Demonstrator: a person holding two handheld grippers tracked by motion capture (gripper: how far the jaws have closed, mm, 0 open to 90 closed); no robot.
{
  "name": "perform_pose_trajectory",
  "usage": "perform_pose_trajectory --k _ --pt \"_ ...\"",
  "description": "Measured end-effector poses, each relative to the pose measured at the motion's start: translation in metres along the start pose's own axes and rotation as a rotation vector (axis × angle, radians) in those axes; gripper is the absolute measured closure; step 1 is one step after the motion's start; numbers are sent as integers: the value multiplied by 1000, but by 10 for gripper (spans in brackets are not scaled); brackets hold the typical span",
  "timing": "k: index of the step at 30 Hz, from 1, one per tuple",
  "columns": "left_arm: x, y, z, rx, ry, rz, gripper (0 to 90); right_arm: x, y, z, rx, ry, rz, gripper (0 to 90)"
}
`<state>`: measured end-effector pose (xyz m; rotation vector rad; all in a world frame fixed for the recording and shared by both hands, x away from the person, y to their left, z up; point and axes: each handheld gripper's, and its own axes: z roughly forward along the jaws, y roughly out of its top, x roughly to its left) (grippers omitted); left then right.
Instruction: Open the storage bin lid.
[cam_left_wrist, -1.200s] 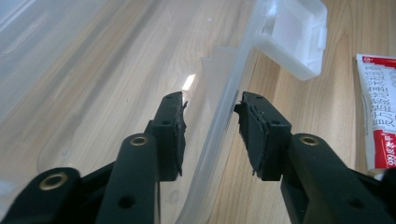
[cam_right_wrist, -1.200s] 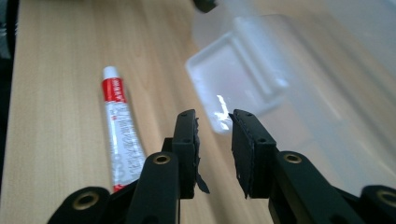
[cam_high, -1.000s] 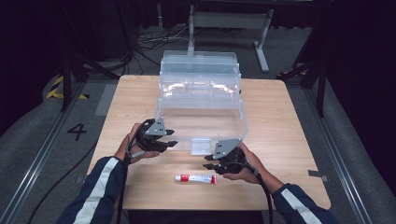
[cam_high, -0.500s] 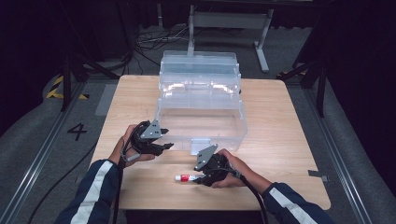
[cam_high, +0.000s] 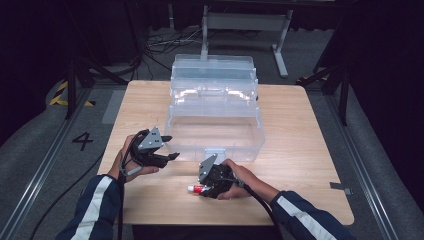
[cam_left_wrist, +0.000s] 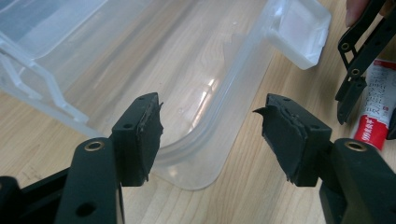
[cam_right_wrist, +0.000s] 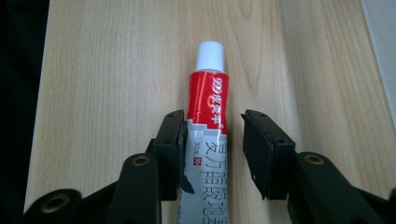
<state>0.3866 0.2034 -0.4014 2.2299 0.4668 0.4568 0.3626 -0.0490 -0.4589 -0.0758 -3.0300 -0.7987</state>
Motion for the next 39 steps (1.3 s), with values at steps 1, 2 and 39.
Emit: perform_pose_trajectory --k 1,2,39 --pt "0 -1 -3 -3 9 -2 374 0 2 0 4 2 -2 643" --pt "0 -2 -5 -11 15 -6 372 0 2 1 5 6 -5 652" --pt "-7 -89 7 215 10 -154 229 -3 -14 -33 -47 -52 3 712"
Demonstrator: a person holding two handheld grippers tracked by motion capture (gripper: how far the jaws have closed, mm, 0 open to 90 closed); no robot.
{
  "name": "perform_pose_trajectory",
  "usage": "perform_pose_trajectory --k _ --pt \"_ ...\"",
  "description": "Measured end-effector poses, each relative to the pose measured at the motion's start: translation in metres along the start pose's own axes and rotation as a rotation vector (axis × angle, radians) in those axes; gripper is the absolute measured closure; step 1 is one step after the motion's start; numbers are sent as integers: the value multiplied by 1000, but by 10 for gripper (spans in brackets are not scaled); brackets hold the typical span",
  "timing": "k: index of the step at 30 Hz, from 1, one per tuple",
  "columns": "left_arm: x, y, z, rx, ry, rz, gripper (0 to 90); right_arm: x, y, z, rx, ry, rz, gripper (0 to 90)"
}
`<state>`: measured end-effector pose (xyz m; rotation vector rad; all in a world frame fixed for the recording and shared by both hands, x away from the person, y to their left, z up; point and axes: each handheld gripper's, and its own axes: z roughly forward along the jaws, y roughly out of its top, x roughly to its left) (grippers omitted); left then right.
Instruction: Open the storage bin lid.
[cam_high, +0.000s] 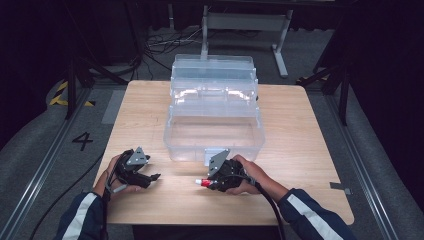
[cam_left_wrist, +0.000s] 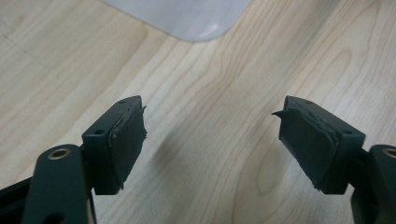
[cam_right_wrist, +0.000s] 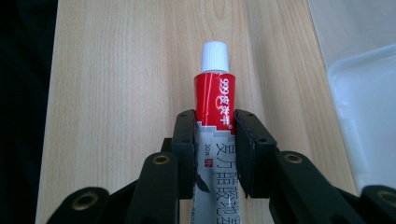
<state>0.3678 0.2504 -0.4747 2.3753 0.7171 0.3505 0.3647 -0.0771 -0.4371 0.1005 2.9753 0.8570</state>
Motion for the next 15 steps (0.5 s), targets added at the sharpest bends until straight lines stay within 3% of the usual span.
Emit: perform_pose_trajectory --k 8,15 --pt "5 -11 5 -57 -43 -89 191 -3 -6 -23 -41 -29 7 712" --pt "6 -11 7 -64 -37 -90 168 -8 -14 -44 -90 -54 38 712"
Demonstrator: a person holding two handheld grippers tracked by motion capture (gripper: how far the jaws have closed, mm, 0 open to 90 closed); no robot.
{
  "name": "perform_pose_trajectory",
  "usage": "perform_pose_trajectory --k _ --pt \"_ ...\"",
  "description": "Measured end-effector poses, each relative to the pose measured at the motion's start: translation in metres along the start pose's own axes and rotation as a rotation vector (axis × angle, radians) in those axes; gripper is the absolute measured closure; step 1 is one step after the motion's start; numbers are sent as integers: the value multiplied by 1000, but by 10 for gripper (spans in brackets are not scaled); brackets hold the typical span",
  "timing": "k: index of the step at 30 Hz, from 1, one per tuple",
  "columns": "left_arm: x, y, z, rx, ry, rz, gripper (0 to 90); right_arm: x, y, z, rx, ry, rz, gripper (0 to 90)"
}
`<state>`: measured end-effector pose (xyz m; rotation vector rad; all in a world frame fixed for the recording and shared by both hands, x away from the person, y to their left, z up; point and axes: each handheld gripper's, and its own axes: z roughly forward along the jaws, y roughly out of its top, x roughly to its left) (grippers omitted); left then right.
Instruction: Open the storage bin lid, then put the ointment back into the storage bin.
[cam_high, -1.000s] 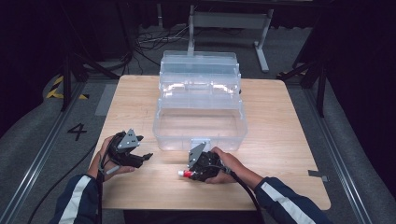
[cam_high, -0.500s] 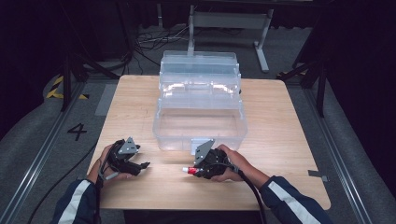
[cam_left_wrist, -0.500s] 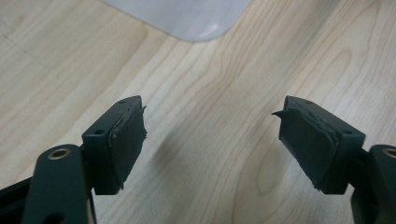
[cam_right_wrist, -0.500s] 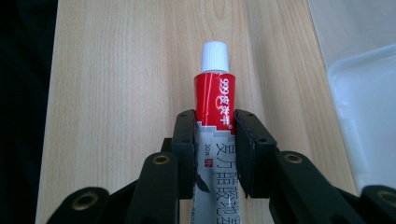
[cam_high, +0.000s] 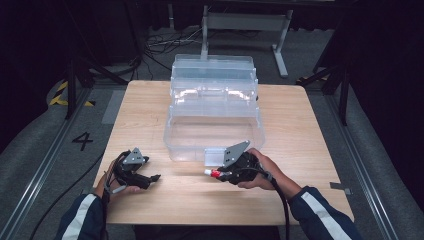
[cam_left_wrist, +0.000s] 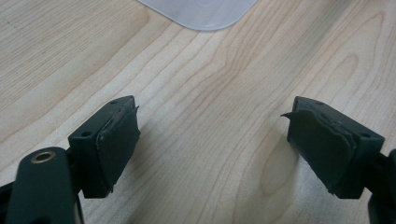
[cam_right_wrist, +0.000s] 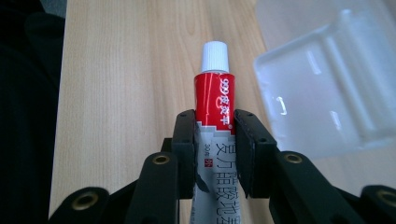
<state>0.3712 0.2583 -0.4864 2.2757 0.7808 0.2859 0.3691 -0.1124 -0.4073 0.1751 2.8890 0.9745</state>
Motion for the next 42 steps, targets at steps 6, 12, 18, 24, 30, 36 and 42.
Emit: perform_pose_trajectory --k 6,12,18,24,30,36,42 --pt "0 0 0 1 -3 -2 166 -6 -7 -19 -20 -40 20 712" --pt "0 0 0 0 -6 -2 165 -9 -15 -29 -26 -74 48 712" --pt "0 0 0 1 1 -4 165 -10 -20 -42 -47 -98 69 712" --pt "0 1 1 2 -8 -5 160 -9 -24 -54 -64 -120 76 711" --pt "0 1 1 3 -8 -2 158 -9 -26 -66 -73 -148 80 712" --pt "0 2 2 4 -4 -1 152 -7 -24 -80 -98 -163 66 712" --pt "0 2 2 5 -2 -2 151 -7 -20 -90 -116 -199 59 712"
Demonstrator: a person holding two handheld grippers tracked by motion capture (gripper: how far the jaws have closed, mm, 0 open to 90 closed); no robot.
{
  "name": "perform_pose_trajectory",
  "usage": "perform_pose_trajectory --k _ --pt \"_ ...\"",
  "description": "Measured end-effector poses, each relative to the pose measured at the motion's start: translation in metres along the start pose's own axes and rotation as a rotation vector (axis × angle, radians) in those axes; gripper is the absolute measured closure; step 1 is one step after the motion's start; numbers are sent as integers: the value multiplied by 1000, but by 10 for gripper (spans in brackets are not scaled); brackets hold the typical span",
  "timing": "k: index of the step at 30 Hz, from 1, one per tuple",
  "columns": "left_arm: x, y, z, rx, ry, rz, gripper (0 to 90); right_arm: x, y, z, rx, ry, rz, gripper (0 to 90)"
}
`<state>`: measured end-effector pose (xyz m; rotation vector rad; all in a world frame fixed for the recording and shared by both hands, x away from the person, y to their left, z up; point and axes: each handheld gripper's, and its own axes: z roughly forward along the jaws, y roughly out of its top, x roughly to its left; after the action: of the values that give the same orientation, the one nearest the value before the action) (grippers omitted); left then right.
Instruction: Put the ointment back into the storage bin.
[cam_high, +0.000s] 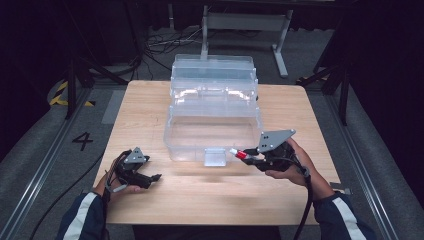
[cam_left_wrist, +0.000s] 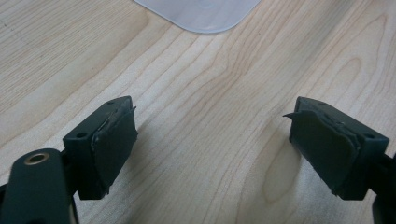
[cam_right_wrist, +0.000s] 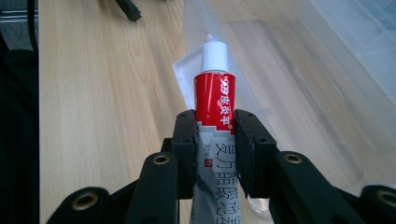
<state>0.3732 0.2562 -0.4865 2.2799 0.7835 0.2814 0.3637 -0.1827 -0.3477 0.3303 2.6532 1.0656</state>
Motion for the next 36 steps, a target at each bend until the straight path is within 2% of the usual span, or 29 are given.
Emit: perform_pose_trajectory --k 4,12,18,24,33,36 --pt "0 0 0 -1 0 0 151 -2 3 -2 -8 -1 -11 712" --pt "0 0 0 0 1 -1 151 -12 10 -4 -12 -34 -16 712" --pt "0 0 0 -1 1 0 151 -17 21 -7 -16 -47 -36 712" --pt "0 0 0 -1 1 -1 151 -26 41 -13 -11 -75 -63 712" --pt "0 0 0 -1 1 0 151 -39 53 -13 -12 -89 -71 712" --pt "0 0 0 0 1 0 151 -43 57 -11 12 -91 -77 712"
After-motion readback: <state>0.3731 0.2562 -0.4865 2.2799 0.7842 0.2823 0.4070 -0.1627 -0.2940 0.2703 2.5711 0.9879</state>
